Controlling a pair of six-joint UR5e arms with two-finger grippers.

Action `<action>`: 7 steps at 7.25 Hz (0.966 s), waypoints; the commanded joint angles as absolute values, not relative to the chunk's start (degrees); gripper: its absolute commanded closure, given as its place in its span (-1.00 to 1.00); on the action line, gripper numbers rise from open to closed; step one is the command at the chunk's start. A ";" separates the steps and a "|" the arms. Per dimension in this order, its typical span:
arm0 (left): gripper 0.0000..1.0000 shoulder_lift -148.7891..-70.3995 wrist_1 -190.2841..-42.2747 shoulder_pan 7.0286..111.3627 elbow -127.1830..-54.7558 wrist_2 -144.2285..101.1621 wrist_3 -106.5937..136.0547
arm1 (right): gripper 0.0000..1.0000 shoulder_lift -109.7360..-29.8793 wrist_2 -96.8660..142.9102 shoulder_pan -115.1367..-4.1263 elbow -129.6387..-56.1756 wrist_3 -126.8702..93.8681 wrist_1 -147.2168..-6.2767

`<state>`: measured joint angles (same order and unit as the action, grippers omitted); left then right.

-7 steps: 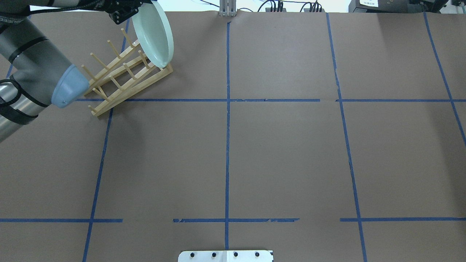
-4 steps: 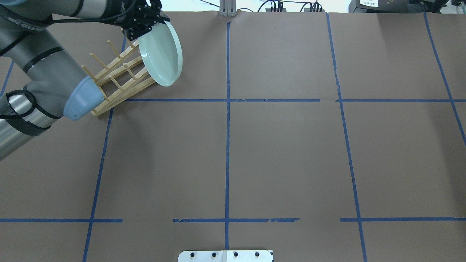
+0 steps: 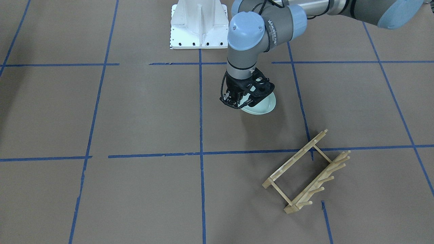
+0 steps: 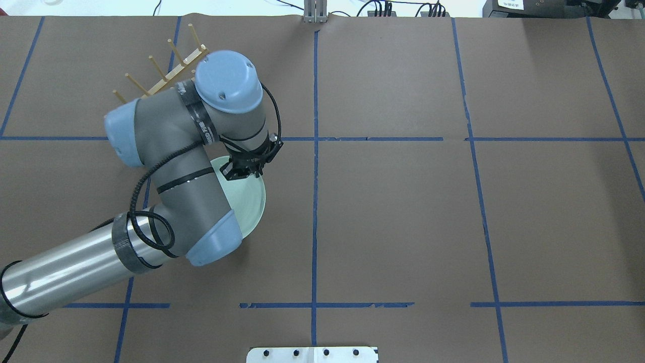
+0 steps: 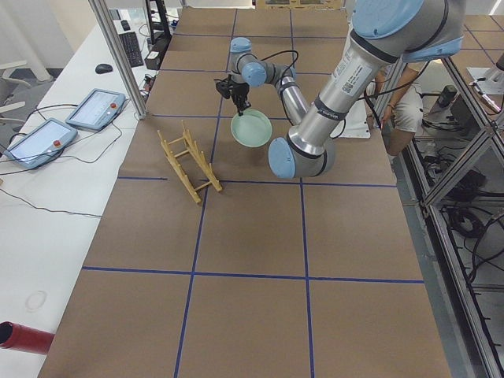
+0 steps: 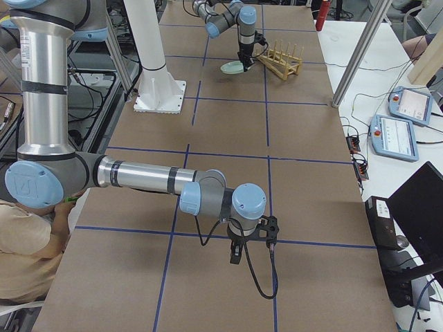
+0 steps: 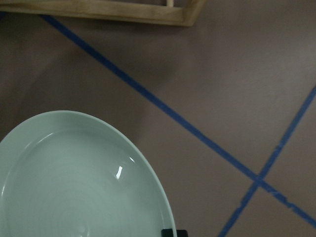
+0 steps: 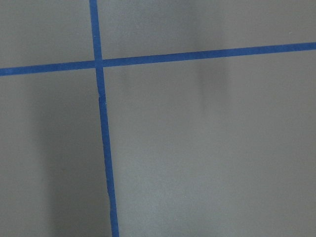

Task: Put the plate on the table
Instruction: 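Swing the plate toward the robot and lower it flat onto the table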

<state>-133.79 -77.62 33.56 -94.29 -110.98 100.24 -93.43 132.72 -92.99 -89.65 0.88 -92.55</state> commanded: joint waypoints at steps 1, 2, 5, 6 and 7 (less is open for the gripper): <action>1.00 -135.68 -74.88 28.41 -87.93 -110.66 99.49 | -1.00 -93.43 132.71 -92.99 -89.65 0.88 -92.55; 1.00 -137.70 -74.97 28.30 -84.32 -109.00 99.41 | -1.00 -93.43 132.71 -92.99 -89.65 0.88 -92.55; -0.98 -139.66 -74.88 27.07 -82.44 -104.25 97.84 | -1.00 -93.43 132.71 -92.99 -89.65 0.88 -92.55; -1.00 -139.57 -74.71 27.59 -84.88 -103.80 94.95 | -1.00 -93.43 132.71 -92.99 -89.65 0.88 -92.55; -1.00 -138.61 -75.23 32.64 -90.12 -104.15 91.01 | -1.00 -93.34 132.71 -92.99 -89.65 0.88 -92.55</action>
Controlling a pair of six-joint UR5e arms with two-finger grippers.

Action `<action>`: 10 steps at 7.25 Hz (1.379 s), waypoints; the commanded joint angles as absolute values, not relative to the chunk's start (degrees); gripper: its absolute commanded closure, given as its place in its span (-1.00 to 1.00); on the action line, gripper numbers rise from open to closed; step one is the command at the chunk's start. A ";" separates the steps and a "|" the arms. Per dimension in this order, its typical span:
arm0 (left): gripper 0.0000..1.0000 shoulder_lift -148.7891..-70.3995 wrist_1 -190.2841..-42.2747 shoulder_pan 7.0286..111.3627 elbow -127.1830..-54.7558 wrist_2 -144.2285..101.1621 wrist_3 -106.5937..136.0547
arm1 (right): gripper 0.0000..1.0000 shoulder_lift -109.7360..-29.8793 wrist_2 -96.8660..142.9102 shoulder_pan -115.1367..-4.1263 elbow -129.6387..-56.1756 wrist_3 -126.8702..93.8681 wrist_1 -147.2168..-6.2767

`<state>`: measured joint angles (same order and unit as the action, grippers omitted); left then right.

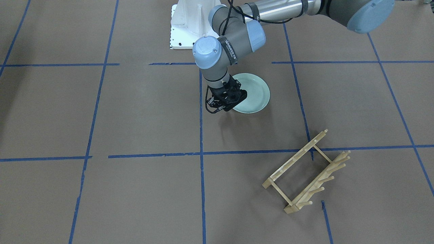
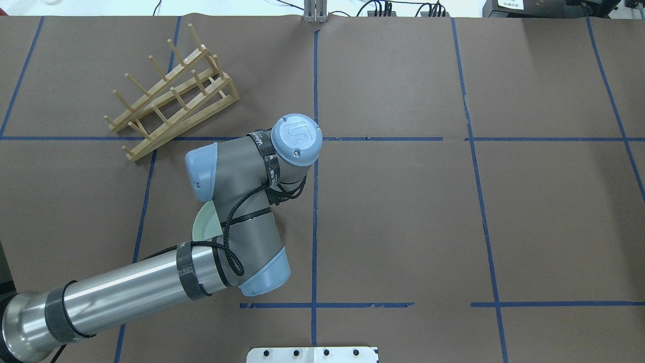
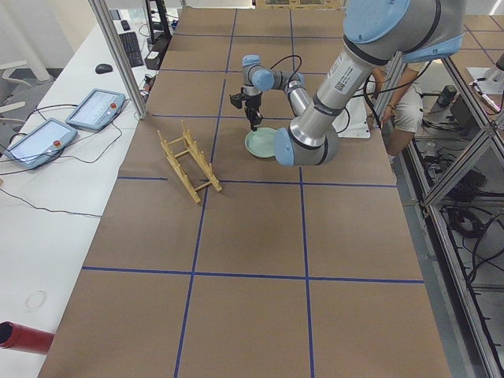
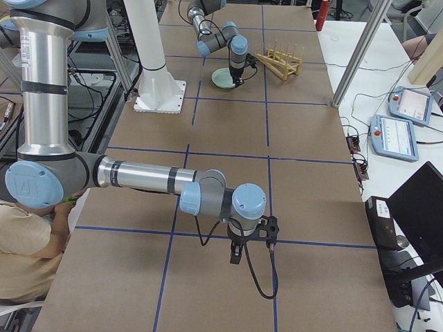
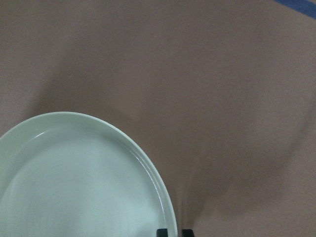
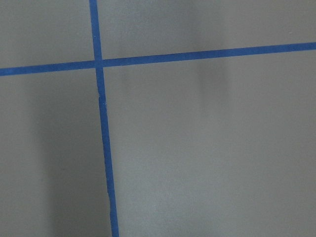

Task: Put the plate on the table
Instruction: 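Swing the plate toward the robot and lower it flat onto the table, then open the left gripper and withdraw it away from the plate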

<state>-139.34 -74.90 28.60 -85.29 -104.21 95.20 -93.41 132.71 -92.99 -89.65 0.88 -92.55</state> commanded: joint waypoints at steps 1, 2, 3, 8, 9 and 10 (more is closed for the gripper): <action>-1.00 -136.78 -75.41 39.22 -96.44 -104.93 86.79 | -1.00 -93.43 132.71 -92.99 -89.65 0.88 -92.55; -1.00 -133.89 -75.41 44.94 -100.51 -108.16 80.48 | -1.00 -93.34 132.71 -92.99 -89.65 0.88 -92.55; -1.00 -130.81 -76.54 52.48 -101.50 -113.24 70.68 | -1.00 -93.43 132.71 -92.99 -89.65 0.88 -92.55; -1.00 -100.34 -91.40 81.07 -101.34 -130.50 18.13 | -1.00 -93.34 132.71 -92.99 -89.65 0.88 -92.55; -1.00 -96.54 -91.41 83.91 -100.55 -130.08 7.84 | -1.00 -93.43 132.71 -92.99 -89.65 0.88 -92.55; -1.00 -93.63 -91.75 88.11 -97.68 -130.17 -2.71 | -1.00 -93.43 132.71 -92.99 -89.65 0.88 -92.55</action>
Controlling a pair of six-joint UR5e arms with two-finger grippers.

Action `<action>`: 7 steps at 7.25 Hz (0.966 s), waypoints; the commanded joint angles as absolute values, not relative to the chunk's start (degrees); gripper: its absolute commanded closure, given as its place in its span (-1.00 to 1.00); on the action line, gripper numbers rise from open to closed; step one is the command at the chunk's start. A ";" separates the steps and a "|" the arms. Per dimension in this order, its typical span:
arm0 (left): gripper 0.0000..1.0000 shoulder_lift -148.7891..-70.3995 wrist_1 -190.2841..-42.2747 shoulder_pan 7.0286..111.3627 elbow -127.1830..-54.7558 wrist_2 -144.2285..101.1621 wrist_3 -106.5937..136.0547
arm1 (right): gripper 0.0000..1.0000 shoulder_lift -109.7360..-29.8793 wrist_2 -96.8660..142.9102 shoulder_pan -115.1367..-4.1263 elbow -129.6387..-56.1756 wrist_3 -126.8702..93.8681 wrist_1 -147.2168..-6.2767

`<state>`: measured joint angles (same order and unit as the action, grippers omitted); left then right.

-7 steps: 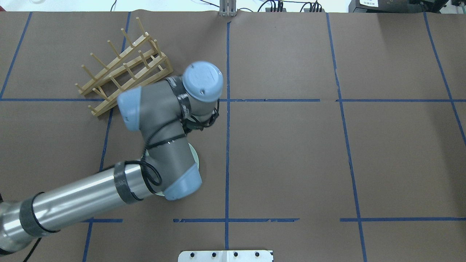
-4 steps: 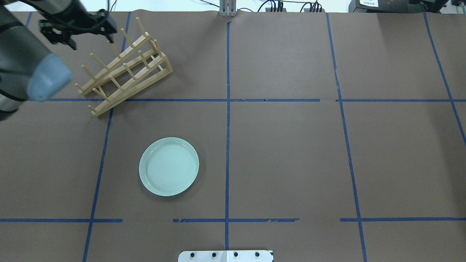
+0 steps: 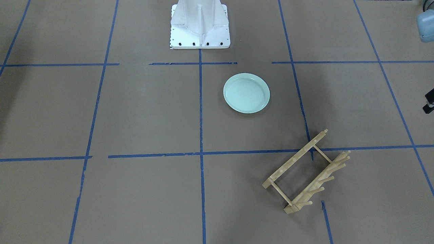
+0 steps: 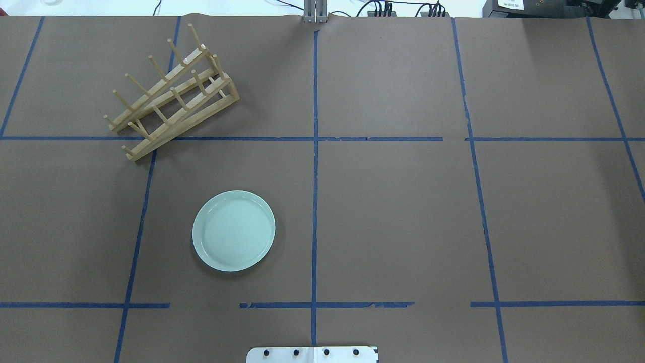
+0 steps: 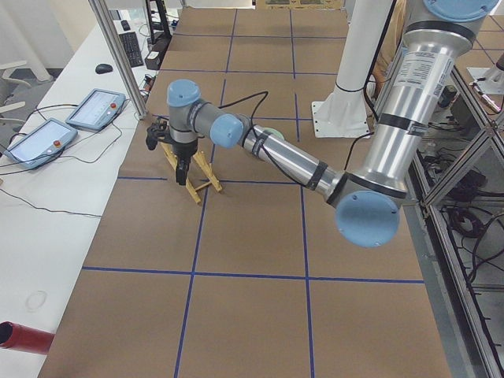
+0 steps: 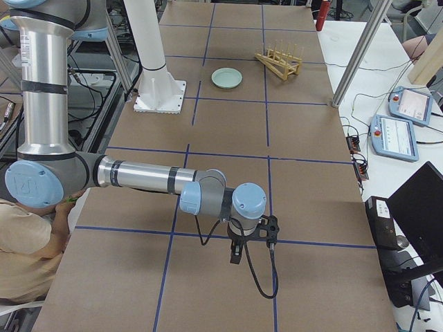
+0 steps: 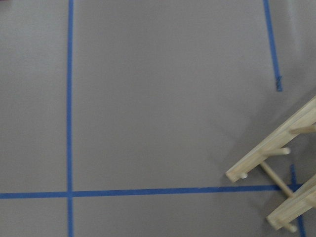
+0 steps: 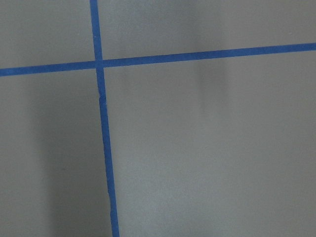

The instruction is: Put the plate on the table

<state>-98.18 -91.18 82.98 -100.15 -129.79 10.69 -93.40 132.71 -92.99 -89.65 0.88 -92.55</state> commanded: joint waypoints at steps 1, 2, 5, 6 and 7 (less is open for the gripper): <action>-1.00 -93.17 -91.84 90.50 -94.69 -130.34 -7.68 | -1.00 -93.43 132.71 -92.99 -89.65 0.88 -92.55; -1.00 -92.12 -91.50 90.53 -94.48 -130.43 -7.65 | -1.00 -93.34 132.71 -92.99 -89.65 0.88 -92.55; -1.00 -88.16 -91.49 90.53 -95.28 -130.69 -7.73 | -1.00 -93.43 132.71 -92.99 -89.65 0.88 -92.55; -1.00 -88.15 -91.49 90.53 -95.53 -130.78 -7.73 | -1.00 -93.43 132.71 -92.99 -89.65 0.88 -92.55; -1.00 -87.89 -91.49 90.53 -95.71 -130.96 -7.73 | -1.00 -93.43 132.71 -92.99 -89.65 0.88 -92.55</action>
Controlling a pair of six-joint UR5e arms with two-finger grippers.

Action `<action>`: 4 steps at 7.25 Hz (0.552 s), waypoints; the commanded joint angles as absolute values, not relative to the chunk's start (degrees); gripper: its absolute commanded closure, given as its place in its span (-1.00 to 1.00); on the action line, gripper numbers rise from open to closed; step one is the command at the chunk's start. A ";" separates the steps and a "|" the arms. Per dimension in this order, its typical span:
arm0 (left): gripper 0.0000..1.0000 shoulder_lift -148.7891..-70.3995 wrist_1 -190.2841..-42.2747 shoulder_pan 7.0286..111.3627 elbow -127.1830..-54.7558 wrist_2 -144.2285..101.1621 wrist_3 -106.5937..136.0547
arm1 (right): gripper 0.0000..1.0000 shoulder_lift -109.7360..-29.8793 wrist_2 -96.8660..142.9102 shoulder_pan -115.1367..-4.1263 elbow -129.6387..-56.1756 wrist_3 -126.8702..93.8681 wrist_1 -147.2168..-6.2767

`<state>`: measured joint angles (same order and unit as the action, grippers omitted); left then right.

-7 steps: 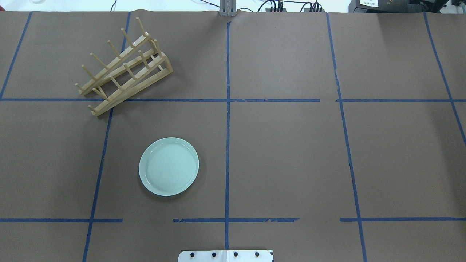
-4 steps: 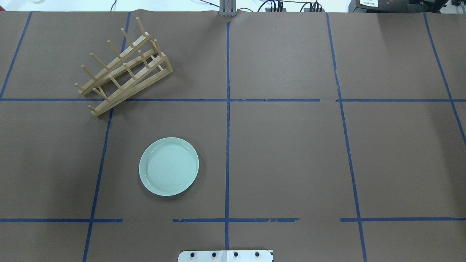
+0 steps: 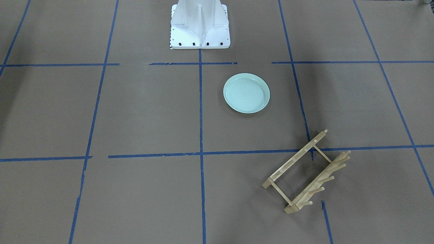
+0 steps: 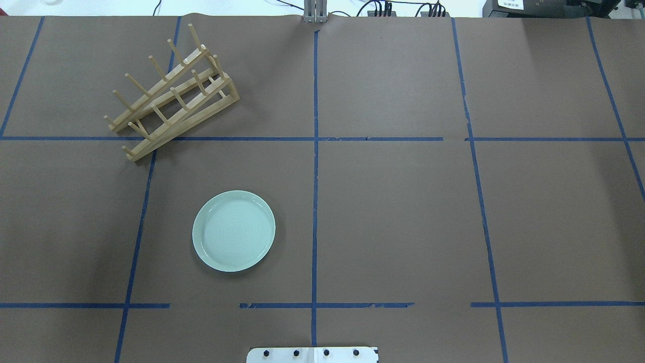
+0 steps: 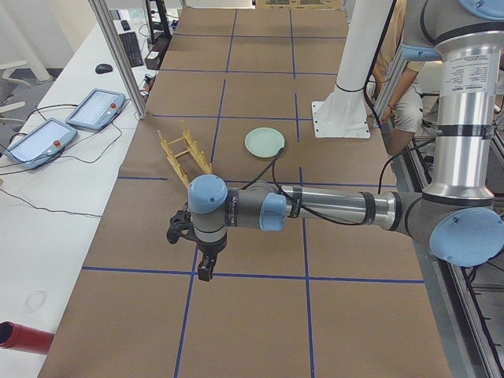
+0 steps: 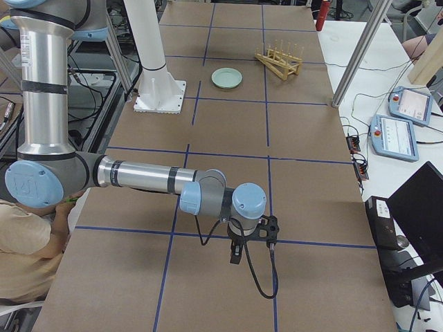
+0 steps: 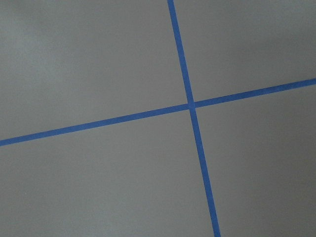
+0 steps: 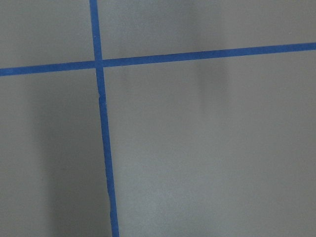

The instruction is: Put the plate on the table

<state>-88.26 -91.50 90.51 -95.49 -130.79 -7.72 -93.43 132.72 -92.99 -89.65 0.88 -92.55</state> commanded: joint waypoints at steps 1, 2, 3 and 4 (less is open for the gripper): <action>-1.00 -87.80 -91.41 90.61 -95.80 -137.05 -6.60 | -1.00 -93.34 132.71 -92.99 -89.65 0.88 -92.55; -1.00 -87.54 -91.67 90.62 -96.24 -141.20 -0.94 | -1.00 -93.43 132.71 -92.99 -89.65 0.88 -92.55; -1.00 -86.76 -91.76 90.53 -97.28 -137.24 0.69 | -1.00 -93.34 132.71 -92.99 -89.65 0.88 -92.55; -1.00 -86.75 -91.76 90.61 -97.29 -134.50 0.96 | -1.00 -93.43 132.71 -92.99 -89.65 0.88 -92.55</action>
